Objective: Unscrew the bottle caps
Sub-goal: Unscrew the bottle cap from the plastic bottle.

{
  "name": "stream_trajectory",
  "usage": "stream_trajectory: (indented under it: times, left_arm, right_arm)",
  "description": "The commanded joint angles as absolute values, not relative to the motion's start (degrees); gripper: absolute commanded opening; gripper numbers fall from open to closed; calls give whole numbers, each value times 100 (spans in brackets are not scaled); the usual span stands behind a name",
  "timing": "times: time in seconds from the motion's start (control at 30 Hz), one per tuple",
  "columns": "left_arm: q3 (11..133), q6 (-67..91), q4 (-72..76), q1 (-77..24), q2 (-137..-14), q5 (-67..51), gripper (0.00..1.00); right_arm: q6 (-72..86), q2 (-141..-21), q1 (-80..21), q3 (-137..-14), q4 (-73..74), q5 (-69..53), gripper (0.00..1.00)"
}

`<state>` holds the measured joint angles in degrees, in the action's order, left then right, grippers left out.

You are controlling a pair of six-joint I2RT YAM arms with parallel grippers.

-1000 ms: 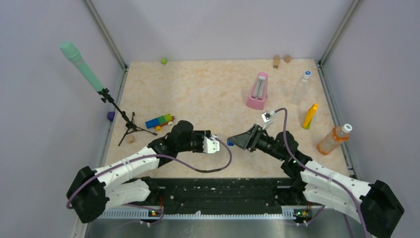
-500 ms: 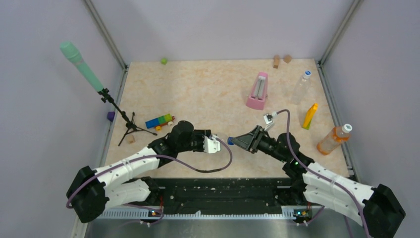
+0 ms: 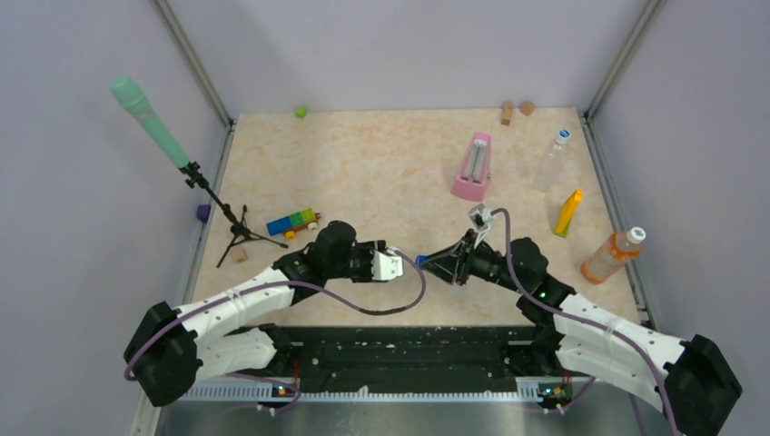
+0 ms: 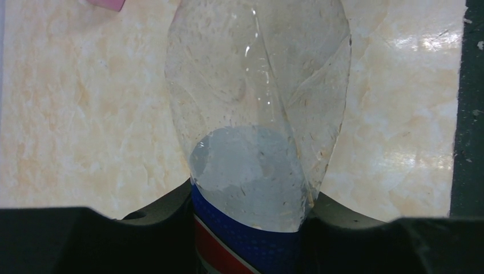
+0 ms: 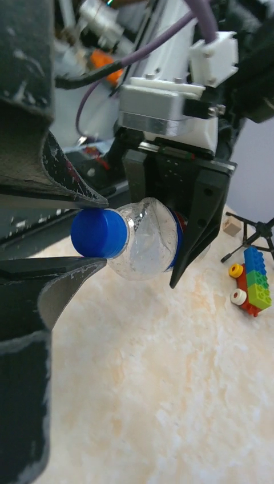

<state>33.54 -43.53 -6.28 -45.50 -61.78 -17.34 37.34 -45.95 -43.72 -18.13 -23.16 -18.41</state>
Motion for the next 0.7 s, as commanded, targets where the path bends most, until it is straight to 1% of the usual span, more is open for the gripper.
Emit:
stream_trajectory:
  times: [0.0,0.1,0.27,0.33,0.43,0.47,0.5,0.57,0.6,0.63,0.67]
  left_arm:
    - [3548,-4009,-361,-4465,-6147,-2384,0]
    - [3504,-3997,-321,-4409,-6065,-2481,0]
    - [3480,-4027,-388,-4390,-5950,-2474,0]
    - [3480,-4035,-391,-4386,-5925,-2470,0]
    - [3476,-4066,-380,-4386,-5955,-2474,0]
    - [3488,-4078,-372,-4386,-5985,-2456,0]
    - [3489,-4112,-375,-4386,-6012,-2435,0]
    - [3485,-4276,-382,-4386,-6060,-2337,0]
    - [3495,-4322,-400,-4393,-6083,-2241,0]
    - [3491,-4348,-415,-4394,-6102,-2162,0]
    - [3483,-4376,-409,-4395,-6108,-2087,0]
  right_arm:
    - [1061,-4646,-4395,-1680,-2855,-2711,0]
    - [-308,-4668,-4395,-1457,-3358,-3277,0]
    - [-2023,-4667,-4403,-1441,-3162,-3371,0]
    - [-2440,-4612,-4403,-1363,-3230,-3209,0]
    - [-2565,-4529,-4403,-1248,-3517,-2663,0]
    - [-2444,-4493,-4403,-1183,-3664,-2458,2]
    - [-2232,-4446,-4403,-1126,-3806,-2311,12]
    - [-1460,-4323,-4403,-1082,-4003,-1923,46]
    - [-953,-4243,-4403,-1078,-4023,-1752,61]
    - [-455,-4164,-4403,-1081,-4064,-1607,67]
    - [34,-4087,-4403,-1060,-4118,-1486,69]
